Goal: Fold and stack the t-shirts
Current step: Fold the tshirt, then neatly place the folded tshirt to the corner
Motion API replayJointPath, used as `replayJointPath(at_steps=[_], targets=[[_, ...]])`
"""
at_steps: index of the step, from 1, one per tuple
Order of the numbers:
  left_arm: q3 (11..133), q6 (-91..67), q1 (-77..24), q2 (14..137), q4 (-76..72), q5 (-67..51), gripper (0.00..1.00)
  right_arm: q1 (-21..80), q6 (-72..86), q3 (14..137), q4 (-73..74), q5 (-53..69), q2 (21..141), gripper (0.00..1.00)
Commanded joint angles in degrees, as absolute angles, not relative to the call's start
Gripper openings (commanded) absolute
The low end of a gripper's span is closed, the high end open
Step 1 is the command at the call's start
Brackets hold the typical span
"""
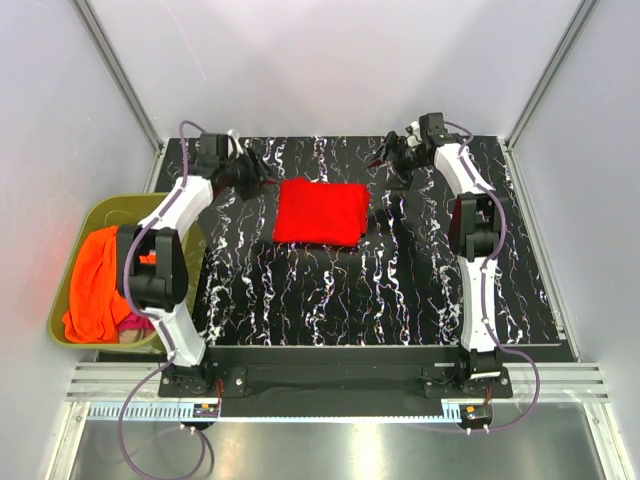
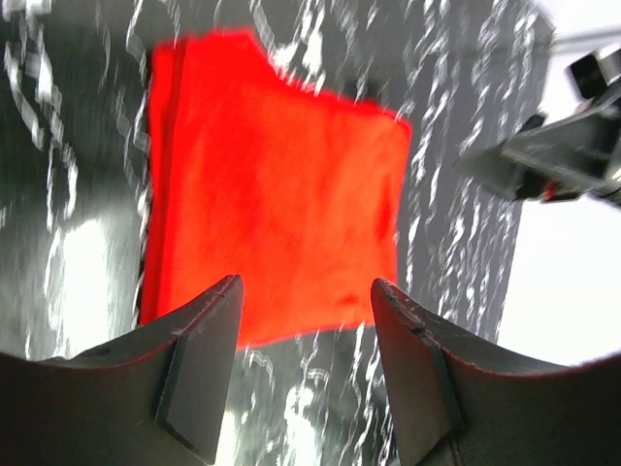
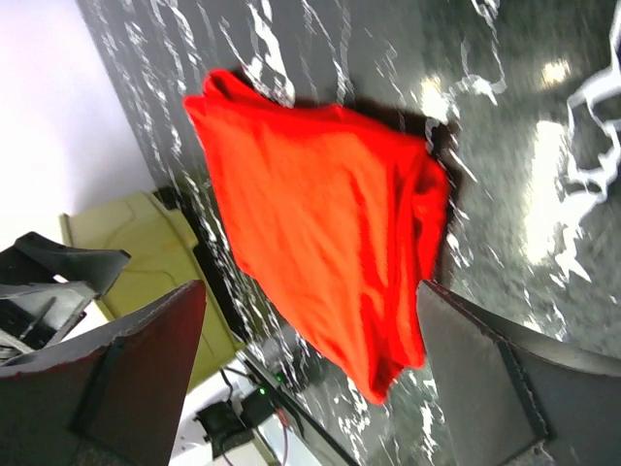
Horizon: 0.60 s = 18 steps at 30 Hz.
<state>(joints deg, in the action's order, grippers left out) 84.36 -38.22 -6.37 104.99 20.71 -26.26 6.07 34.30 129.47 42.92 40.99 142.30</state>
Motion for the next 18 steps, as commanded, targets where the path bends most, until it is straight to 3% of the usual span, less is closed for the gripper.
replayJointPath(at_steps=[1, 9, 18], targets=[[78.9, -37.0, -7.2, 100.7, 22.2, -25.6, 0.6, 6.4, 30.8, 125.9, 45.1, 39.4, 138.9, 0.97], [69.7, -36.8, -10.5, 92.1, 22.3, -26.9, 0.6, 6.8, 27.1, 121.9, 43.9, 40.5, 139.6, 0.96], [65.5, -37.4, -12.8, 88.8, 22.3, -26.5, 0.6, 9.5, 26.5, 124.5, 42.1, 41.8, 144.2, 0.88]])
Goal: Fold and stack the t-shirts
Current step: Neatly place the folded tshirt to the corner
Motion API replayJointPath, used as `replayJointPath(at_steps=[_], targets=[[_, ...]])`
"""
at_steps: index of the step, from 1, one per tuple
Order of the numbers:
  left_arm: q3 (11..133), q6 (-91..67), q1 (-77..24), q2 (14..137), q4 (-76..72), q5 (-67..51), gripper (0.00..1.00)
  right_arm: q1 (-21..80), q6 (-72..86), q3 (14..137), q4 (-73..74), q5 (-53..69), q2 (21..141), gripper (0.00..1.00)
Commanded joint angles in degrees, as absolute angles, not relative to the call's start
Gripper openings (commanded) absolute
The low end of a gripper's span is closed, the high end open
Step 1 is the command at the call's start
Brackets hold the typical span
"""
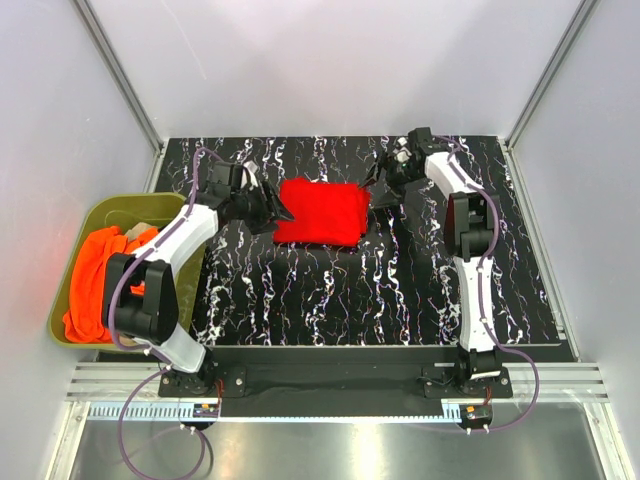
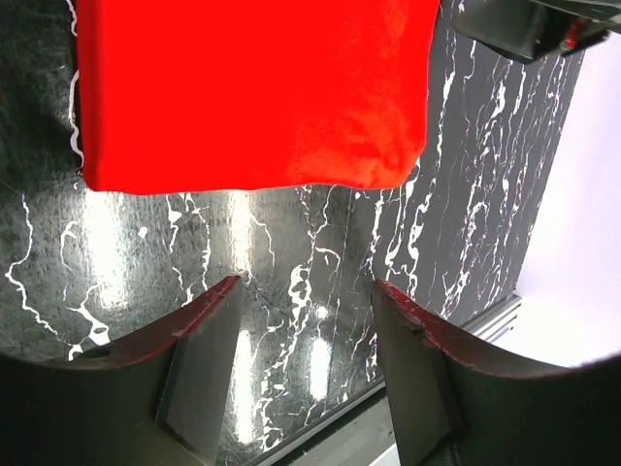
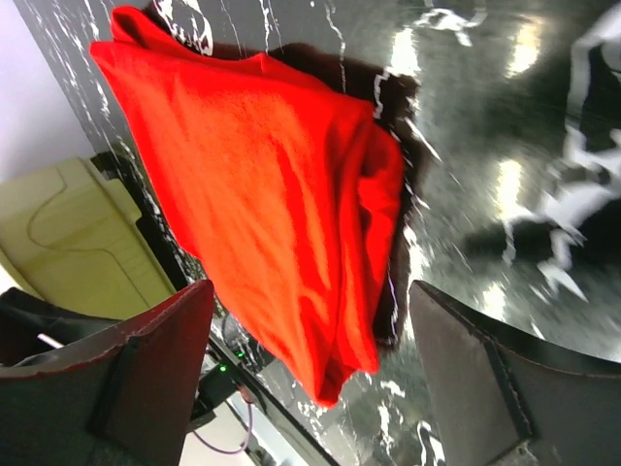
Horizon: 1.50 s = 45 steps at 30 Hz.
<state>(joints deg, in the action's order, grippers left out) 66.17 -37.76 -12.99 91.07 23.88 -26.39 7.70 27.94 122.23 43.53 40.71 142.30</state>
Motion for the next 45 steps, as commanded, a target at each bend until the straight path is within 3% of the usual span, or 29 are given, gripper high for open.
replayJointPath(at_steps=[1, 6, 10, 20, 24, 30, 38, 45], targets=[[65.4, -37.4, -12.8, 88.8, 22.3, -26.8, 0.6, 9.6, 26.7, 124.6, 42.0, 41.5, 144.5, 0.87], [67.1, -35.9, -17.6, 90.4, 21.0, -29.3, 0.57, 9.7, 27.3, 122.2, 41.8, 36.5, 142.1, 0.83], [68.0, -39.9, -20.1, 93.0, 16.1, -29.9, 0.49, 9.7, 27.2, 118.7, 41.9, 33.0, 137.1, 0.74], [74.9, -42.5, -20.1, 101.9, 14.9, -33.7, 0.43, 9.8, 28.6, 106.8, 40.1, 35.4, 124.7, 0.77], [73.5, -44.0, -20.3, 101.1, 13.2, -34.5, 0.43, 9.8, 27.8, 107.9, 38.8, 37.4, 127.9, 0.86], [69.9, -43.8, -20.2, 97.2, 13.2, -35.2, 0.43, 8.9, 29.1, 114.0, 35.8, 39.6, 135.8, 0.87], [65.0, -41.5, -19.1, 90.9, 14.9, -34.7, 0.43, 8.3, 28.0, 119.4, 34.5, 42.1, 143.1, 0.84], [63.9, -39.5, -15.6, 88.3, 16.8, -35.7, 0.43, 8.5, 31.5, 119.4, 31.3, 44.2, 146.1, 0.73]])
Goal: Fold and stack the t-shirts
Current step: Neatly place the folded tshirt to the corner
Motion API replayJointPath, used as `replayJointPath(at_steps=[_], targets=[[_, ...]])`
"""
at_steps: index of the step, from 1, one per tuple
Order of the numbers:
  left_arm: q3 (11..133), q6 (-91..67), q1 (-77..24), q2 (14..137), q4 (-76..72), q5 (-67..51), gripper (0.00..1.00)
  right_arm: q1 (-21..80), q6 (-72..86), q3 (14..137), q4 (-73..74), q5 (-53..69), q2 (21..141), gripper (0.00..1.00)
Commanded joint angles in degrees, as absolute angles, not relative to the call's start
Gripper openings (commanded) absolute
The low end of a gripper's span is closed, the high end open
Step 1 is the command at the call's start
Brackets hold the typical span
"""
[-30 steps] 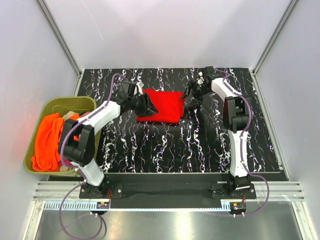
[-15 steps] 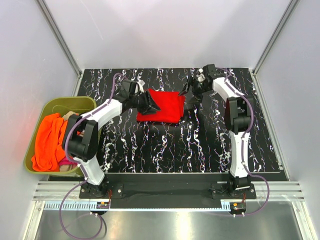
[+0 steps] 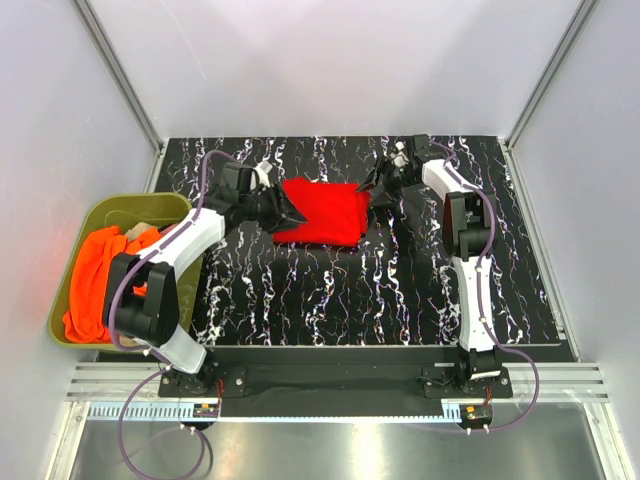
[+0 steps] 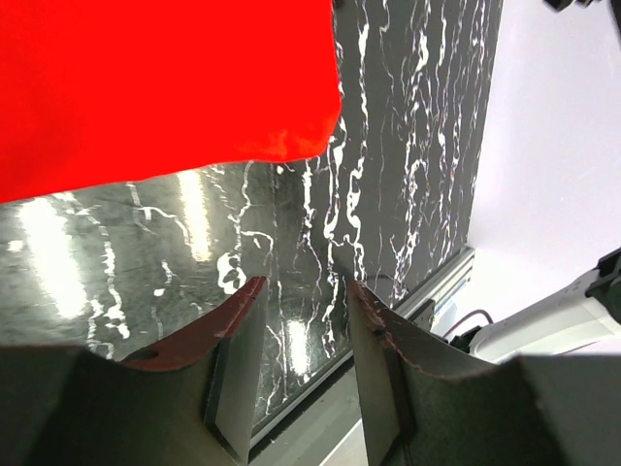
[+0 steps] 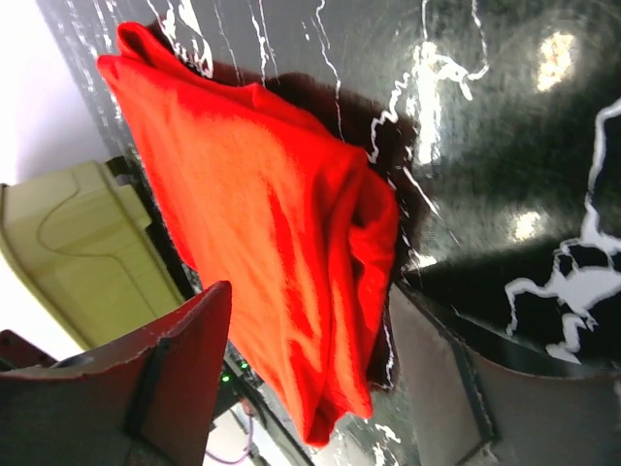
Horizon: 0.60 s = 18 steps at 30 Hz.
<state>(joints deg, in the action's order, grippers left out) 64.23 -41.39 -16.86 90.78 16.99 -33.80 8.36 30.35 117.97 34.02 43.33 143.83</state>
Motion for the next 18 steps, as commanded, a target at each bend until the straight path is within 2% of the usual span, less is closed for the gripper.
replayJointPath(at_steps=[1, 3, 8, 12, 15, 16, 17, 18], targets=[[63.9, -39.1, -15.2, 88.1, 16.9, -35.9, 0.43, 8.8, 31.8, 120.1, 31.1, 44.4, 146.5, 0.72], [63.7, -38.8, -14.6, 88.0, 17.2, -36.3, 0.43, 9.1, 33.0, 120.8, 31.0, 44.0, 147.3, 0.69], [63.0, -38.0, -13.8, 87.5, 17.3, -37.6, 0.43, 9.5, 35.9, 120.8, 30.8, 40.9, 147.5, 0.55], [62.5, -37.5, -12.7, 87.3, 17.2, -38.3, 0.43, 10.2, 37.8, 119.5, 30.0, 39.3, 147.2, 0.49], [62.3, -37.5, -12.3, 87.2, 17.1, -38.9, 0.43, 10.9, 38.9, 119.1, 29.4, 38.2, 147.2, 0.38], [62.2, -37.7, -12.2, 87.0, 17.1, -38.9, 0.43, 11.0, 39.3, 118.8, 29.5, 37.8, 147.0, 0.32], [62.1, -37.9, -12.1, 86.8, 16.9, -39.1, 0.43, 11.0, 40.3, 118.6, 29.4, 36.8, 146.7, 0.2], [61.6, -38.0, -12.0, 86.7, 16.5, -39.3, 0.43, 11.0, 40.8, 118.3, 29.2, 36.3, 146.3, 0.0]])
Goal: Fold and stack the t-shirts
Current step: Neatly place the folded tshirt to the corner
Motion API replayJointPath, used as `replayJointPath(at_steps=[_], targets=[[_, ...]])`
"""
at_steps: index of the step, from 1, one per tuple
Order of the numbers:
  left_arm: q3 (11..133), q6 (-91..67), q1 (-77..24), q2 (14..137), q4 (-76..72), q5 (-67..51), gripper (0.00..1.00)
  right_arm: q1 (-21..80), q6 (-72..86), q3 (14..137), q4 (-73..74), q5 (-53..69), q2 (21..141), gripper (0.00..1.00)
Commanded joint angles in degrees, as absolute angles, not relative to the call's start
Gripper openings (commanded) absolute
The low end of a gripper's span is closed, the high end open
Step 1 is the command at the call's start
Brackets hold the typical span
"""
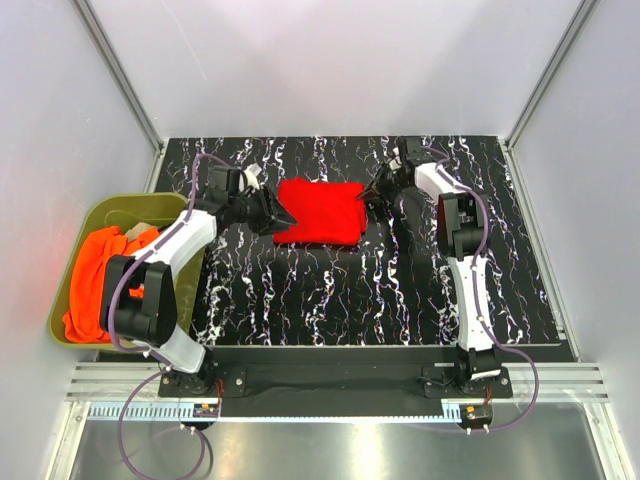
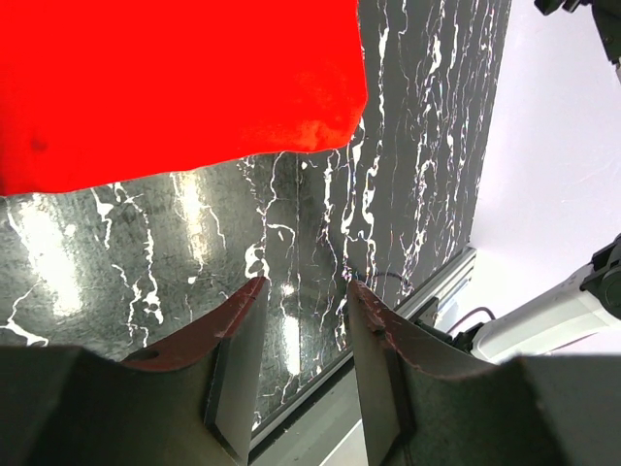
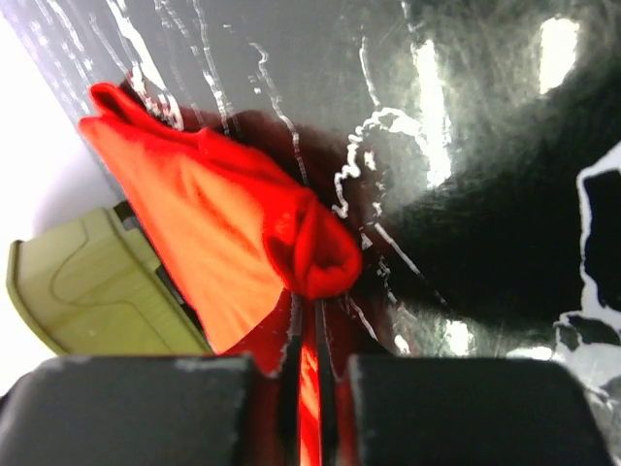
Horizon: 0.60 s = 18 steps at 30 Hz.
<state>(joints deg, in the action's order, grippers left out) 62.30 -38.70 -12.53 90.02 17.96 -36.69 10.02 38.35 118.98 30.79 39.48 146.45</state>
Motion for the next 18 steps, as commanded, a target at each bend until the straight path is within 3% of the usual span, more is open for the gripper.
replayJointPath(at_steps=[1, 7, 13, 18], targets=[[61.4, -38.1, -12.0, 86.4, 16.3, -39.5, 0.43, 11.1, 41.1, 117.3, 29.3, 35.7, 145.9, 0.0], [58.5, -37.4, -9.8, 83.2, 16.3, -40.4, 0.43, 10.1, 42.3, 101.0, 30.3, 24.8, 131.3, 0.0], [57.7, -34.7, -7.7, 80.2, 18.1, -39.4, 0.44, 8.3, 35.1, 89.5, 41.7, 12.9, 117.3, 0.0], [58.5, -34.3, -7.8, 80.4, 18.0, -39.9, 0.44, 2.4, 30.7, 86.7, 47.6, 2.6, 113.7, 0.0]])
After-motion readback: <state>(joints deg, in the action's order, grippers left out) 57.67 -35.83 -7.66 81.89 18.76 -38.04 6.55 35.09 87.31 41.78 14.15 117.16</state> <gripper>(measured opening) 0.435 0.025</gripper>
